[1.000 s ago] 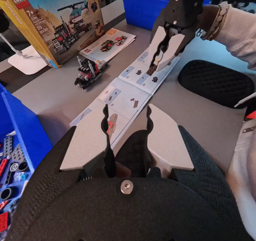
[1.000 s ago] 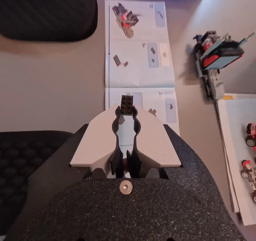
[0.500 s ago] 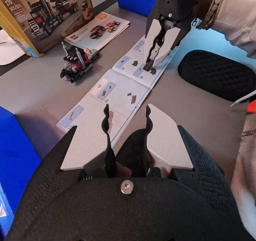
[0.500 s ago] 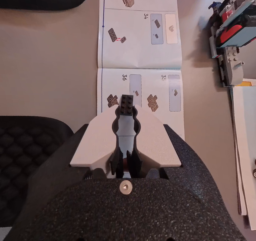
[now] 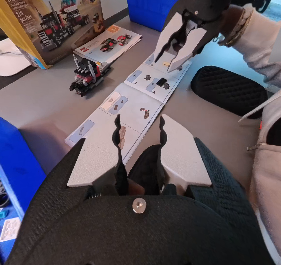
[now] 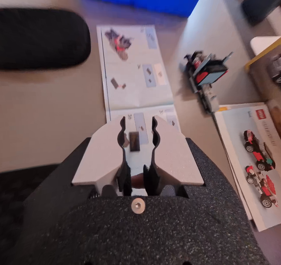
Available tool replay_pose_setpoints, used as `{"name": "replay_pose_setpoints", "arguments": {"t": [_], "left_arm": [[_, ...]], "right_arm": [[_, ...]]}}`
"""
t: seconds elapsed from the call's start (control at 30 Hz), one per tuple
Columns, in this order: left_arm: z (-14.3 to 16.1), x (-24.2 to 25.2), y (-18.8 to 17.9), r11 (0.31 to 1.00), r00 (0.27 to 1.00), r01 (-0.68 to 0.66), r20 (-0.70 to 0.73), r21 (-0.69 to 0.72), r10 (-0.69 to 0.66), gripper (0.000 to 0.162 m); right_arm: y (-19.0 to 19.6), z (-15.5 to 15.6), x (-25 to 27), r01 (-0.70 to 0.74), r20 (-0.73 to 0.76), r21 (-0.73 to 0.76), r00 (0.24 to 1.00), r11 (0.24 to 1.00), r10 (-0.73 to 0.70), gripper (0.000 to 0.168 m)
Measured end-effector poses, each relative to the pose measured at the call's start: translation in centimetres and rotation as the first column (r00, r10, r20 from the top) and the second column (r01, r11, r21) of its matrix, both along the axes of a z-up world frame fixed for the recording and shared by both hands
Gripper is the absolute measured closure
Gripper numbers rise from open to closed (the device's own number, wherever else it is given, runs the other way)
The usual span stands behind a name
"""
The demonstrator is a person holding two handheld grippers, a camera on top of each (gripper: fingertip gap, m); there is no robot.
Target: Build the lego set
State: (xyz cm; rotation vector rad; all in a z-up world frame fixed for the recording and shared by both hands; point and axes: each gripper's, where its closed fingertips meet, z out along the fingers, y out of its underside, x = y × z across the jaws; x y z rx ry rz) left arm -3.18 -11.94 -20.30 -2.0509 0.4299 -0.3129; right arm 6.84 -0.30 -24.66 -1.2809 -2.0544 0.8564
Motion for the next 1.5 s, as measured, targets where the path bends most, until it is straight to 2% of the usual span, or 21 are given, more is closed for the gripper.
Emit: {"name": "replay_pose_setpoints", "arguments": {"t": [0.13,0.27,0.4,0.47,0.53,0.6,0.67,0.73,0.77,0.9,0.97,1.03,1.07,1.13,1.23,1.3,1.43,1.5], "left_arm": [[2.5,-0.8,-0.7,0.999,0.999,-0.004,0.039,0.048,0.002,0.113],[3.9,-2.6,-2.1,0.999,0.999,0.001,0.036,0.048,-0.003,0.113],[4.6,-9.8,-5.0,0.98,0.972,-0.2,-0.12,0.023,0.201,0.116],[3.0,-12.9,-7.5,0.953,0.933,-0.292,-0.242,-0.079,0.266,0.116],[0.7,-14.4,-9.7,0.917,0.905,-0.342,-0.334,-0.205,0.263,0.116],[-1.1,-13.8,-10.7,0.908,0.921,-0.313,-0.321,-0.279,0.219,0.128],[-2.4,-12.6,-11.4,0.904,0.941,-0.265,-0.295,-0.336,0.167,0.132],[-3.1,-10.2,-11.9,0.915,0.973,-0.154,-0.218,-0.372,0.075,0.132],[-3.3,-8.9,-12.0,0.919,0.984,-0.099,-0.174,-0.381,0.035,0.124],[-3.5,-6.3,-10.7,0.944,0.993,-0.034,-0.114,-0.329,-0.004,0.121],[-3.1,-3.8,-10.3,0.954,0.996,0.076,-0.019,-0.289,-0.085,0.129],[-2.5,-1.1,-10.1,0.949,0.982,0.187,0.079,-0.252,-0.173,0.128],[-2.7,-0.9,-10.3,0.944,0.981,0.192,0.063,-0.267,-0.181,0.129],[-2.8,-2.5,-10.4,0.954,0.991,0.112,-0.044,-0.277,-0.129,0.129],[-1.8,-7.1,-9.8,0.97,0.983,-0.111,-0.169,-0.217,0.075,0.129],[-2.2,-9.3,-10.3,0.953,0.966,-0.189,-0.219,-0.237,0.137,0.125],[-4.0,-12.5,-12.5,0.933,0.907,-0.224,-0.411,-0.28,0.094,0.115],[-4.7,-12.4,-12.7,0.94,0.912,-0.174,-0.407,-0.295,0.041,0.116]], "right_arm": [[-1.7,2.8,-1.2,0.077,-0.18,-0.13,0.979,0.988,-0.1,0.134],[-1.3,2.6,-1.8,0.138,-0.29,-0.215,0.936,0.967,-0.198,0.136],[-0.8,2.4,-1.6,0.147,-0.335,-0.285,0.911,0.947,-0.242,0.14],[-0.7,2.1,-1.5,0.141,-0.322,-0.313,0.915,0.939,-0.245,0.14],[-0.6,1.9,-1.4,0.141,-0.317,-0.319,0.916,0.937,-0.246,0.14],[-0.3,1.8,-1.4,0.154,-0.319,-0.311,0.913,0.938,-0.255,0.141],[0.1,1.7,-1.4,0.172,-0.31,-0.311,0.911,0.935,-0.271,0.141],[0.4,1.7,-1.3,0.183,-0.306,-0.311,0.91,0.933,-0.28,0.141],[0.5,1.7,-1.3,0.189,-0.305,-0.31,0.909,0.932,-0.285,0.141],[0.8,1.3,-1.2,0.21,-0.29,-0.299,0.91,0.931,-0.298,0.141],[1.0,1.3,-1.2,0.214,-0.286,-0.299,0.91,0.93,-0.301,0.141],[1.1,1.4,-1.1,0.22,-0.288,-0.294,0.908,0.93,-0.306,0.141],[1.2,1.5,-1.1,0.222,-0.29,-0.294,0.906,0.93,-0.308,0.141],[1.3,1.7,-1.0,0.223,-0.299,-0.302,0.901,0.927,-0.314,0.142],[1.4,1.7,-0.9,0.221,-0.3,-0.319,0.899,0.921,-0.32,0.142],[1.4,1.5,-0.9,0.218,-0.294,-0.318,0.903,0.923,-0.315,0.142],[1.8,1.4,-0.8,0.218,-0.303,-0.318,0.899,0.923,-0.316,0.142],[2.1,1.6,-0.8,0.215,-0.31,-0.35,0.892,0.912,-0.329,0.142]]}}
